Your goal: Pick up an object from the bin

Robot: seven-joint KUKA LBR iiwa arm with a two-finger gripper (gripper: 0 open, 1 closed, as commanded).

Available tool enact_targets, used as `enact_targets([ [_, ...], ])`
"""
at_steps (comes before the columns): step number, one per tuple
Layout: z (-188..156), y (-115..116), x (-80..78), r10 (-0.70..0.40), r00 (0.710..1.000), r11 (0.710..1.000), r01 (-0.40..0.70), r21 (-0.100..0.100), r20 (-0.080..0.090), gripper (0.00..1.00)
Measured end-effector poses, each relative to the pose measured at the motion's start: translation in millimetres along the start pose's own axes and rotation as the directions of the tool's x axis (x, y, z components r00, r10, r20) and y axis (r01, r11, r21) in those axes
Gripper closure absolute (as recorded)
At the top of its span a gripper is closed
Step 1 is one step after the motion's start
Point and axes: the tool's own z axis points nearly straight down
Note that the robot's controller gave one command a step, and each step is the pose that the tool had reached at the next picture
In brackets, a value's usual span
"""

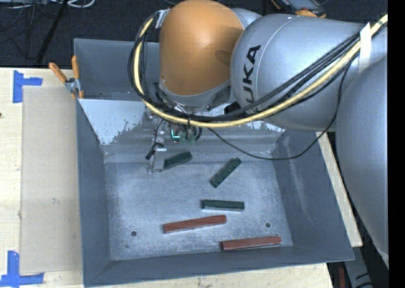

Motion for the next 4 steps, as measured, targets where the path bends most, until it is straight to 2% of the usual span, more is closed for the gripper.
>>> enact_targets([
  [1, 92, -79, -1.7, -0.188, 0.982, 0.982, 0.188, 0.003, 0.001, 0.0],
  [2, 177, -83, -10.3, -0.231, 0.973, 0.973, 0.231, 0.0, 0.006, 0.0],
  [3, 169, -84, -14.4, -0.227, 0.974, 0.974, 0.227, 0.0, 0.019, 1.0],
  [4, 172, -84, -11.9, -0.225, 0.974, 0.974, 0.225, 0.0, 0.011, 0.0],
])
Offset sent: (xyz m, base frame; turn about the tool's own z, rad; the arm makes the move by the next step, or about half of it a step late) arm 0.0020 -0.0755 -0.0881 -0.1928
